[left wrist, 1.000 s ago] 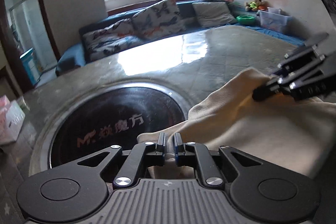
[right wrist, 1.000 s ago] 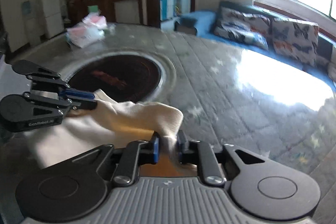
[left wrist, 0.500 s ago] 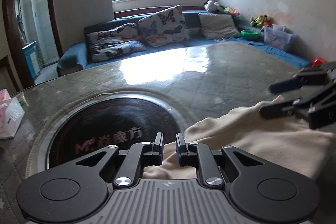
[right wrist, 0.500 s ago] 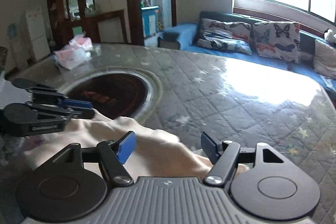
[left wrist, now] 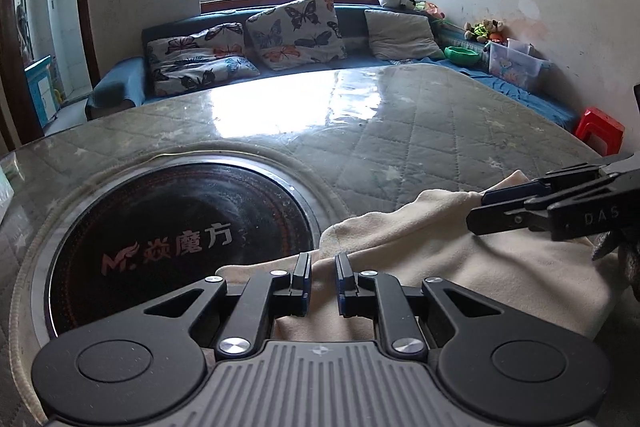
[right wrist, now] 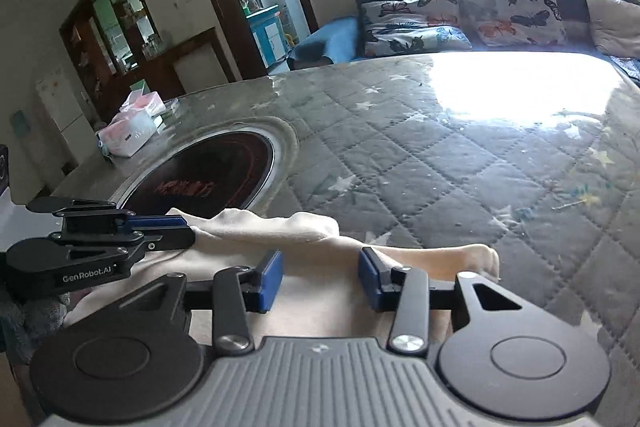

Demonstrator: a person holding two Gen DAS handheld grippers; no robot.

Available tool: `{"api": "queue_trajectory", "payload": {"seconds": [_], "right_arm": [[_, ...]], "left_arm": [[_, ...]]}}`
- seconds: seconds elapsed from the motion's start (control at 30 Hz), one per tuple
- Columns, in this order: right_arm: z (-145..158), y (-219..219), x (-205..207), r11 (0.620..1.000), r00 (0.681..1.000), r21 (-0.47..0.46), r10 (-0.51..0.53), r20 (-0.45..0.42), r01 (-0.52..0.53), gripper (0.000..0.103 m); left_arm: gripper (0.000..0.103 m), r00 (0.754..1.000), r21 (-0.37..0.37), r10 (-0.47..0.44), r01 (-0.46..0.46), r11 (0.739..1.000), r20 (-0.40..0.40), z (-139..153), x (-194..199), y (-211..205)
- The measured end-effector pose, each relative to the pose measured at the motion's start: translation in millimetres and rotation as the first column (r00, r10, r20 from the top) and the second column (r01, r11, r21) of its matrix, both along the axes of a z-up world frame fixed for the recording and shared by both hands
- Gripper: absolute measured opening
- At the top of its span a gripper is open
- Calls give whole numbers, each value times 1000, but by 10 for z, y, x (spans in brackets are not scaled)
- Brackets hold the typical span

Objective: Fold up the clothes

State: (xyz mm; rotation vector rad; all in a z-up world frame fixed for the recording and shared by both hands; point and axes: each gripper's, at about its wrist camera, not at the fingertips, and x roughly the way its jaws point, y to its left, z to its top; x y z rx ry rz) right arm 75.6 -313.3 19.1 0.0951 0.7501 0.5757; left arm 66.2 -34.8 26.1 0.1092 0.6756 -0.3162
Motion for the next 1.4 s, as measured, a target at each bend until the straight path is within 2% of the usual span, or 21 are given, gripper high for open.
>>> {"api": "queue_trajectory", "payload": {"seconds": [0.13, 0.4, 0.63, 0.8, 0.93, 1.2, 1.4], "right_arm": [[-20, 52, -43, 999, 1000, -33, 4, 24, -3, 44], [-12, 187, -136, 994, 998, -103, 30, 63, -23, 58], [1, 356, -183, 985, 997, -169, 30, 74, -18, 67], [4, 389, -182, 984, 997, -178, 28, 71, -15, 75], [-9, 446, -188, 980, 997, -197, 31, 74, -16, 83], [-50, 555, -211, 973, 996, -229, 34, 83, -14, 96], [-62, 567, -195, 972, 997, -235, 33, 73, -15, 103]], "left_arm": [[15, 1000, 0, -8, 8, 1000, 8, 62, 1, -72], [16, 1000, 61, -13, 13, 998, -11, -37, 91, -236], [25, 999, 0, 37, -37, 999, -1, 50, -31, -112], [38, 997, -49, 66, -65, 997, 37, 140, -340, 13], [39, 994, -45, 100, -98, 994, 44, 105, -584, 87], [44, 983, -60, 183, -182, 981, 15, -2, -613, 285], [45, 974, -76, 227, -227, 971, -10, -44, -450, 380]]}}
